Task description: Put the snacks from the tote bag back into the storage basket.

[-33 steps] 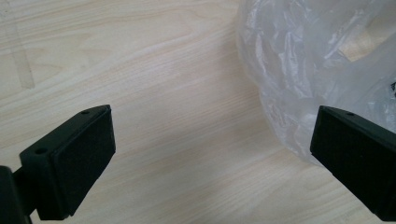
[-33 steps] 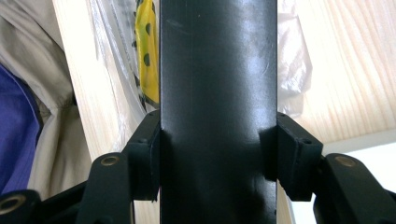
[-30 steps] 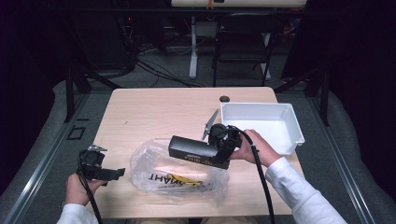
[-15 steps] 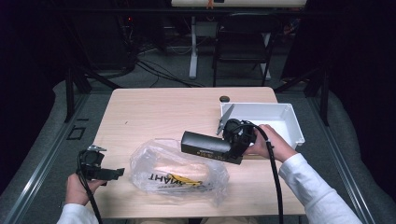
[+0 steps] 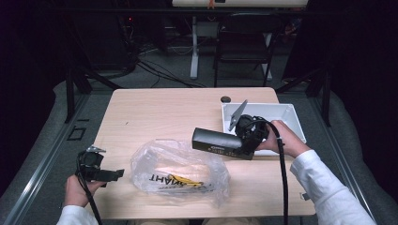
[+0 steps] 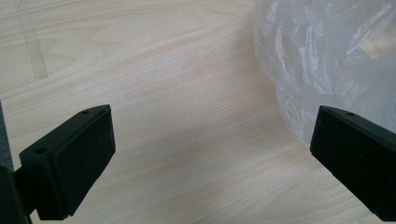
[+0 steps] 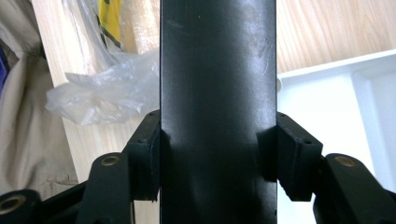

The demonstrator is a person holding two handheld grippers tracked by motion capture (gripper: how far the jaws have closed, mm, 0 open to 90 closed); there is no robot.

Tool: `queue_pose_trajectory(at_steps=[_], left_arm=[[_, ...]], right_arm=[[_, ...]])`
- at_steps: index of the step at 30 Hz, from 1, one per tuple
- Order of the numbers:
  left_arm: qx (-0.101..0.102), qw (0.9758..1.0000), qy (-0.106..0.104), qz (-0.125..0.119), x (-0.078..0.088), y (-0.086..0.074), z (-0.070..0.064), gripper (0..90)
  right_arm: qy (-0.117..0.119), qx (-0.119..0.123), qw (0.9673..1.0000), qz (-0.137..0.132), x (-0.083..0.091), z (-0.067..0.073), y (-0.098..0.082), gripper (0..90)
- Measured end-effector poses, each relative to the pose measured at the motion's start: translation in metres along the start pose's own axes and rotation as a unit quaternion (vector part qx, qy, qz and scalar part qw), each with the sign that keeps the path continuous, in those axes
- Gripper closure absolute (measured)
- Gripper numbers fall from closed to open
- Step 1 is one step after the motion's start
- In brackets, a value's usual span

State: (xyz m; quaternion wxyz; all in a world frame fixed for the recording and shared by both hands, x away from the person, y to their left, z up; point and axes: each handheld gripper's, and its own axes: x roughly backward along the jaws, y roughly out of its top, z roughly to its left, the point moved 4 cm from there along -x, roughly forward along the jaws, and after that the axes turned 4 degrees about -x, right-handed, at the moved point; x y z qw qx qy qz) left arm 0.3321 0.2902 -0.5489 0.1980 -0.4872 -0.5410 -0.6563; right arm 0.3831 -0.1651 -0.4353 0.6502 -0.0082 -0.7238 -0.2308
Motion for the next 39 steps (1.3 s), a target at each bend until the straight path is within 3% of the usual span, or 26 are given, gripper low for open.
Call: queue_pose_trajectory(at_steps=[7,33,39], left_arm=[[0.001,1.0000,0.000,-0.001,0.000,0.000,0.000,0.0],[0.003,1.0000,0.000,0.002,-0.001,-0.001,-0.001,0.0],[0.001,1.0000,0.002,0.004,-0.002,-0.001,0.000,0.0]], right_arm=[[-0.006,0.000,1.0000,-0.006,0.006,-0.012,-0.012,42.8],[-0.034,-0.033,0.9988,-0.010,0.022,-0.067,-0.067,42.8],[-0.034,-0.048,0.9980,-0.022,0.021,-0.079,-0.080,42.8]])
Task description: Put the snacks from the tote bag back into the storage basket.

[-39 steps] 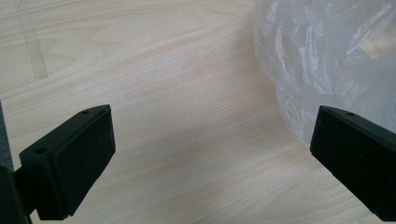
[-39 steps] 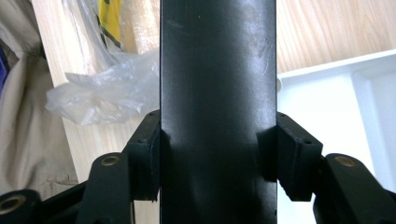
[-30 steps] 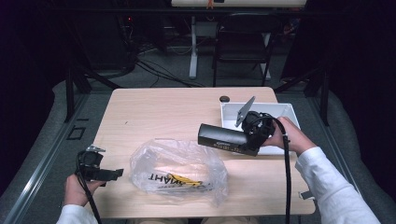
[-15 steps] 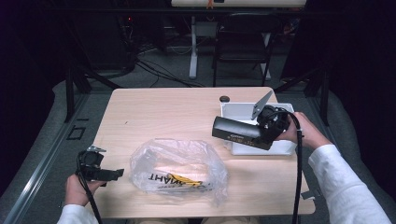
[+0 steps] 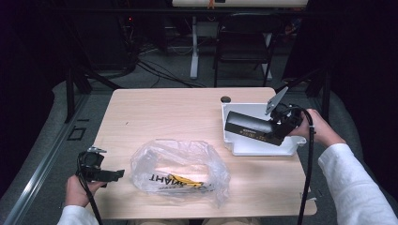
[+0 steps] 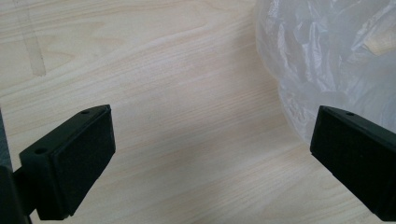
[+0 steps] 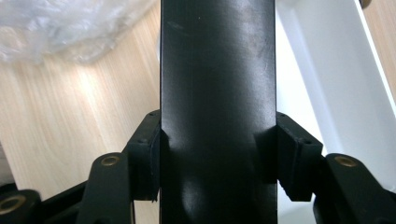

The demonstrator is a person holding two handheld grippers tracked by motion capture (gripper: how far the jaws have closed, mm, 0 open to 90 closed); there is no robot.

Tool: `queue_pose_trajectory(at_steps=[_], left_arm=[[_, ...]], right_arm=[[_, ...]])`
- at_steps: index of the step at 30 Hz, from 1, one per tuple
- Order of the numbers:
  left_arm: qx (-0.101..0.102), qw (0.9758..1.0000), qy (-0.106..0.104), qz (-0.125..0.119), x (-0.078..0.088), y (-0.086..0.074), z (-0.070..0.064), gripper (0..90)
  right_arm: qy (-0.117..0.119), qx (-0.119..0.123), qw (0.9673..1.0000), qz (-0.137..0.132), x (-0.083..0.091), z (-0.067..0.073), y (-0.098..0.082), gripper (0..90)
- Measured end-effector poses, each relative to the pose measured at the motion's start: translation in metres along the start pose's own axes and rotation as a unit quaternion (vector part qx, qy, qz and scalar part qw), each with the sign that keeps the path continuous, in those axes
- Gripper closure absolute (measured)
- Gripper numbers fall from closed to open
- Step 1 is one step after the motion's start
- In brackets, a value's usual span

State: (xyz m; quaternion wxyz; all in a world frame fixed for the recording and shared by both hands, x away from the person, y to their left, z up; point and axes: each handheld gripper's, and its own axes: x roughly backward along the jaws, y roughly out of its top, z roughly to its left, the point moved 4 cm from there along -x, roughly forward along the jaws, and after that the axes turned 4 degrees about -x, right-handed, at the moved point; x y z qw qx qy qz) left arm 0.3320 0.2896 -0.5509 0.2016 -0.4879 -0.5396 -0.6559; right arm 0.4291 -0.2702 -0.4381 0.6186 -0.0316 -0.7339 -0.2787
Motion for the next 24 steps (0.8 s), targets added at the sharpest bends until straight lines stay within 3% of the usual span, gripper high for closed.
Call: queue_pose_trajectory(at_steps=[13,24], left_arm=[[-0.003,1.0000,0.001,0.001,-0.001,0.000,0.000,0.0],[-0.004,1.0000,0.001,0.004,-0.002,0.000,-0.001,0.0]], right_arm=[[-0.012,0.004,0.9998,0.017,-0.021,-0.019,-0.018,42.8],[0.006,0.010,0.9996,0.025,-0.049,-0.025,-0.021,42.8]])
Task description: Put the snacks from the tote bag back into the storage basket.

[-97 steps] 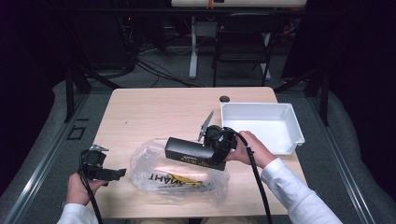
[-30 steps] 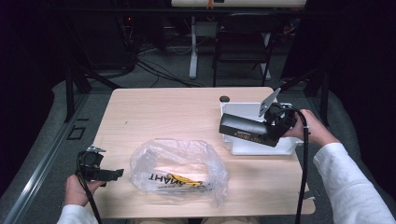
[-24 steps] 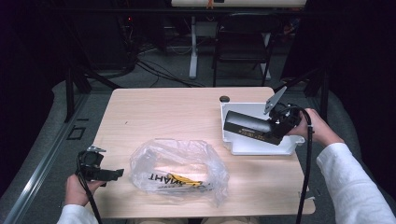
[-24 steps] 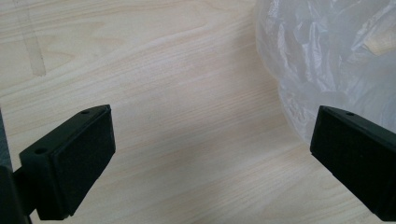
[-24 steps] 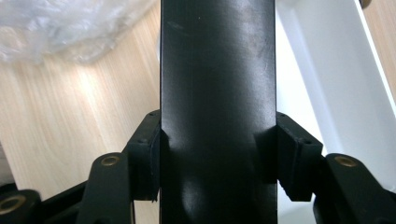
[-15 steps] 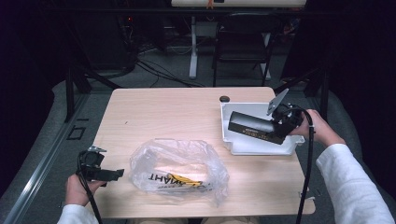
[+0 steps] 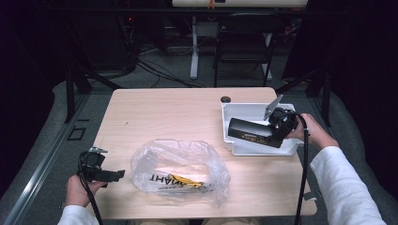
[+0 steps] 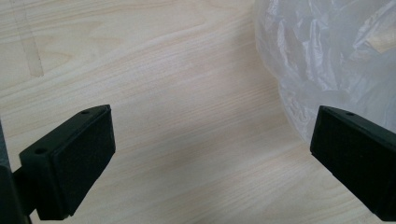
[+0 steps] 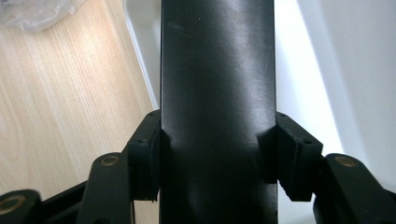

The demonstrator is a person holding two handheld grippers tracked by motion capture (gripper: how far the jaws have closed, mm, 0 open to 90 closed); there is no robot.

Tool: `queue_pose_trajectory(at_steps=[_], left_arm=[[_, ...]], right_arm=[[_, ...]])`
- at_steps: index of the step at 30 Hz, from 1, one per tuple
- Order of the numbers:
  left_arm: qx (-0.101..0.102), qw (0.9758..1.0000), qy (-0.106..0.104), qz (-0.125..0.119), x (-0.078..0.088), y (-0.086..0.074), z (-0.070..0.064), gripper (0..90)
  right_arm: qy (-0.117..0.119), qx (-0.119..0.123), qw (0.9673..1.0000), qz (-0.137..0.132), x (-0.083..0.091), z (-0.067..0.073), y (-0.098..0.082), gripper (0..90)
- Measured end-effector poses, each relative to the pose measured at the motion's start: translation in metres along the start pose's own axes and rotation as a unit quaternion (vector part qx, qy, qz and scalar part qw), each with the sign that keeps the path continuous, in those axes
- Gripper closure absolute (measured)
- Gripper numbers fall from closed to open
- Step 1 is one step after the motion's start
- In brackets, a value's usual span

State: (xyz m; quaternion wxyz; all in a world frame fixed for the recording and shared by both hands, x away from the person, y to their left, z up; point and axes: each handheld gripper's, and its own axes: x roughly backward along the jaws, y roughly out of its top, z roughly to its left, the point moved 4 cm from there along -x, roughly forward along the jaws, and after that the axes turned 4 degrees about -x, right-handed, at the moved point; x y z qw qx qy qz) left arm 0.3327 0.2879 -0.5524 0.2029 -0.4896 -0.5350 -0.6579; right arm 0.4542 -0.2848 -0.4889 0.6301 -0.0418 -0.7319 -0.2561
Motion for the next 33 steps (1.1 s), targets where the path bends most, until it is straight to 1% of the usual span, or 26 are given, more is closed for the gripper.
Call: queue_pose_trajectory(at_steps=[1,2,5,7,9,10,13,14,16,18,19,22,25,26,29,30,31,32,33], left_arm=[[0.000,1.0000,0.000,0.000,0.000,0.000,0.000,0.0],[0.000,1.0000,0.000,0.001,0.000,0.000,0.000,0.0],[-0.002,1.0000,0.000,0.003,0.000,0.000,0.000,0.0],[-0.003,1.0000,-0.003,0.003,0.000,0.000,0.000,0.0],[0.000,1.0000,-0.002,0.002,-0.001,-0.001,0.000,0.0],[0.001,1.0000,-0.002,0.001,-0.001,-0.001,0.000,0.0],[0.002,1.0000,-0.002,0.000,-0.001,-0.001,0.001,0.0],[0.002,1.0000,-0.002,0.001,-0.001,-0.001,0.001,0.0],[0.001,1.0000,-0.005,0.001,-0.001,-0.001,0.000,0.0],[0.000,1.0000,-0.005,0.001,0.000,-0.001,0.001,0.0],[0.000,1.0000,-0.005,0.001,0.000,-0.002,0.001,0.0],[0.001,1.0000,-0.005,0.001,0.000,-0.002,0.001,0.0],[0.000,1.0000,-0.005,0.002,0.000,-0.002,0.001,0.0],[0.000,1.0000,-0.006,0.001,0.000,-0.002,0.001,0.0],[-0.001,1.0000,-0.006,0.002,-0.001,-0.002,0.000,0.0],[0.000,1.0000,-0.005,0.003,-0.001,-0.002,0.000,0.0],[-0.001,1.0000,-0.005,0.002,-0.001,-0.002,0.000,0.0],[0.000,1.0000,-0.005,0.003,-0.001,-0.002,-0.001,0.0],[-0.001,1.0000,-0.005,0.005,-0.002,-0.002,-0.001,0.0]], right_arm=[[0.000,0.000,1.0000,0.000,0.000,0.000,0.000,42.8],[0.002,0.002,1.0000,0.002,-0.006,-0.001,0.000,42.8],[0.005,0.004,1.0000,0.004,-0.009,-0.001,0.000,42.8],[0.011,-0.002,0.9999,0.003,-0.014,-0.001,0.000,42.8],[0.009,0.001,0.9999,0.007,-0.018,-0.002,0.001,42.8],[0.011,0.004,0.9998,0.015,-0.021,-0.003,0.002,42.8],[0.016,0.002,0.9998,0.009,-0.025,-0.002,0.004,42.7],[0.013,0.006,0.9998,0.017,-0.025,-0.003,0.004,42.8],[0.021,0.006,0.9996,0.019,-0.028,-0.004,0.004,42.8],[0.027,0.000,0.9995,0.018,-0.032,-0.005,0.002,42.8],[0.027,0.005,0.9993,0.024,-0.033,-0.006,0.002,42.7],[0.029,-0.002,0.9994,0.017,-0.035,-0.007,0.000,42.7],[0.029,0.000,0.9994,0.017,-0.036,-0.006,0.000,42.7],[0.032,0.000,0.9993,0.017,-0.039,-0.006,-0.001,42.7],[0.029,0.000,0.9994,0.020,-0.042,-0.006,-0.003,42.6],[0.027,-0.007,0.9995,0.013,-0.047,-0.006,-0.005,42.6],[0.027,-0.007,0.9995,0.013,-0.047,-0.006,-0.005,42.6],[0.024,0.000,0.9995,0.021,-0.048,-0.007,-0.007,42.5],[0.022,0.001,0.9994,0.025,-0.049,-0.008,-0.008,42.5]])
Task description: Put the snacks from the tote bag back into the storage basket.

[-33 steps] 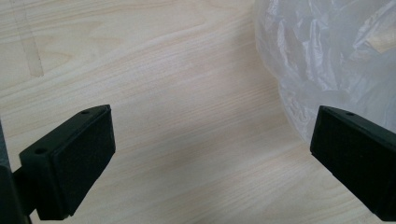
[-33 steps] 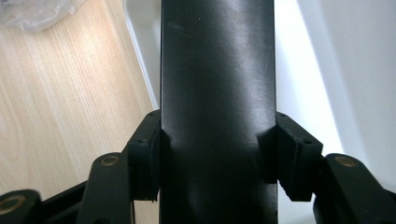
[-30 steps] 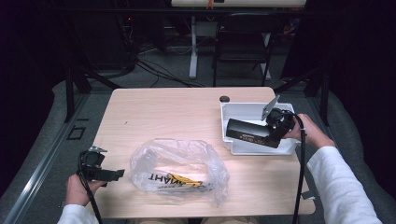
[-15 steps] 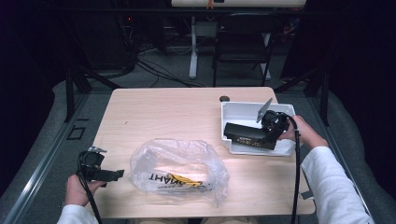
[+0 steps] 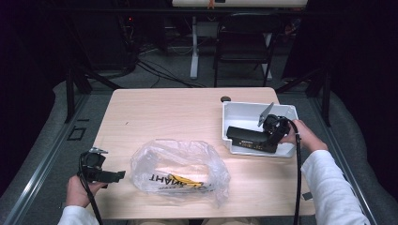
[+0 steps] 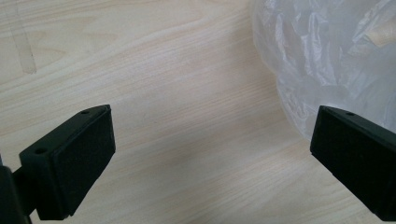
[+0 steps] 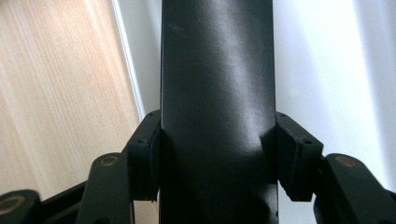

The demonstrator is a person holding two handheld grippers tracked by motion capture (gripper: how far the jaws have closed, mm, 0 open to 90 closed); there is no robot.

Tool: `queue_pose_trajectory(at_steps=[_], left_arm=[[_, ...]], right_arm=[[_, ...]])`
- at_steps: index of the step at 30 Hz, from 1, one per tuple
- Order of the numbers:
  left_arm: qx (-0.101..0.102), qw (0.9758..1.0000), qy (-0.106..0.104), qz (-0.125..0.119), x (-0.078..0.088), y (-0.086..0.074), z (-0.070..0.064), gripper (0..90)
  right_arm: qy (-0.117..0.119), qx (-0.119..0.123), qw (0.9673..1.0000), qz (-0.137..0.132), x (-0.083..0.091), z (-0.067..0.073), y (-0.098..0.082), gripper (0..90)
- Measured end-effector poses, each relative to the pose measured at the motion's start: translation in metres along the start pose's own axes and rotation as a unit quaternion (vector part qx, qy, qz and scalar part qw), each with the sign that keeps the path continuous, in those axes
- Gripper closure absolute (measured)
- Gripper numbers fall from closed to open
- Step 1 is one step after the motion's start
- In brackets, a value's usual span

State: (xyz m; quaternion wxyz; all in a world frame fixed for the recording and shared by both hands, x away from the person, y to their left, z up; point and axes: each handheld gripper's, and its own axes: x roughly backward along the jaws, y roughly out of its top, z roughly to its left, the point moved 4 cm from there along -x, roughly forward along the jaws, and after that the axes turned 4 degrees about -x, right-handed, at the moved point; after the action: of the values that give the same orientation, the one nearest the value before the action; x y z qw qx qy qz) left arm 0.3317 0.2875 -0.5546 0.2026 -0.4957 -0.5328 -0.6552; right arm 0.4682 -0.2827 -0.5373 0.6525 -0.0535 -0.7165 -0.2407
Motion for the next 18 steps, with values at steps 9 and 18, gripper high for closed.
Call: queue_pose_trajectory(at_steps=[9,18], left_arm=[[0.000,1.0000,-0.001,0.002,-0.001,0.000,0.000,0.0],[-0.002,1.0000,0.000,0.002,0.000,0.000,-0.002,0.0]], right_arm=[[-0.010,-0.005,0.9999,0.009,-0.008,-0.001,-0.005,38.1],[-0.015,-0.064,0.9966,-0.050,0.014,-0.004,0.002,30.6]])
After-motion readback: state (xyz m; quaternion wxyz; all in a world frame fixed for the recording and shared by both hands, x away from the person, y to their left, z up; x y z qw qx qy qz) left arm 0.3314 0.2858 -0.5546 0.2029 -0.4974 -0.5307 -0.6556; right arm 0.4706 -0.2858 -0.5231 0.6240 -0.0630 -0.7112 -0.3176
